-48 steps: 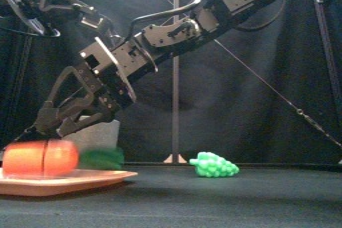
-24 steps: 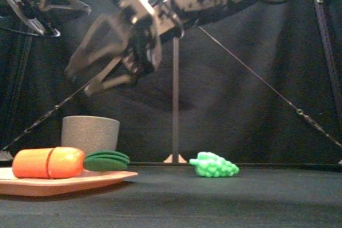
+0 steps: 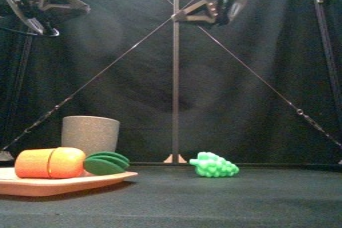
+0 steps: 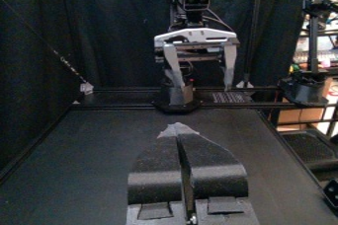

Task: Pick the carrot then place it on the pink plate
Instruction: Drop carrot on the pink plate and return to neutral

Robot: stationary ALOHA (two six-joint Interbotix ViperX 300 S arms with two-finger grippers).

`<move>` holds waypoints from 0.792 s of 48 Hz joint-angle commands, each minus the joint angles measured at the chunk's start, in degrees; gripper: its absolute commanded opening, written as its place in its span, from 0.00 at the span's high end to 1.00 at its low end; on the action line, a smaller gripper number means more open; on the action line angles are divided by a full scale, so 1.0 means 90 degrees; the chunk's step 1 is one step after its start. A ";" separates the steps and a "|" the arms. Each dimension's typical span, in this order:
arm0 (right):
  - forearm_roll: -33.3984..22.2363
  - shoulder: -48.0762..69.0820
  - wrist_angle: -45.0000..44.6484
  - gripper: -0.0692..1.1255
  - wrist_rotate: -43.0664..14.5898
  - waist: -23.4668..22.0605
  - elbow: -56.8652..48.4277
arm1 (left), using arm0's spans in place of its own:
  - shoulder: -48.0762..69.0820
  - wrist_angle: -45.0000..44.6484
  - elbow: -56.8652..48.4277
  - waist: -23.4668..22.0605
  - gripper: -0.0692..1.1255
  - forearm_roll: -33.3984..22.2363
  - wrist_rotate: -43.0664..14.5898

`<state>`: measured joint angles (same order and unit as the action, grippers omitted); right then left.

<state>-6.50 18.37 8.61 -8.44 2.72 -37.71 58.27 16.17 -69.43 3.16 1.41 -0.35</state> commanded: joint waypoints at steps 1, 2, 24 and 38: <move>0.0078 0.0957 0.0332 0.06 0.0029 0.0049 -0.0479 | 0.0098 0.0010 0.0078 0.0020 0.97 0.0010 0.0000; 0.0098 0.1094 0.0391 0.06 0.0029 0.0078 -0.0596 | 0.0117 0.0000 0.0078 0.0020 0.97 0.0010 -0.0010; 0.0127 0.4209 0.0996 0.06 0.0029 0.0430 -0.2461 | 0.0215 -0.0010 0.0059 0.0020 0.97 0.0010 0.0000; 0.0137 0.4326 0.1250 0.06 0.0010 0.0488 -0.2920 | 0.0215 -0.0010 0.0039 0.0029 0.97 0.0010 0.0000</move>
<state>-5.36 57.92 19.25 -8.44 6.94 -64.34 60.21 15.82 -69.96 3.34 1.41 -0.35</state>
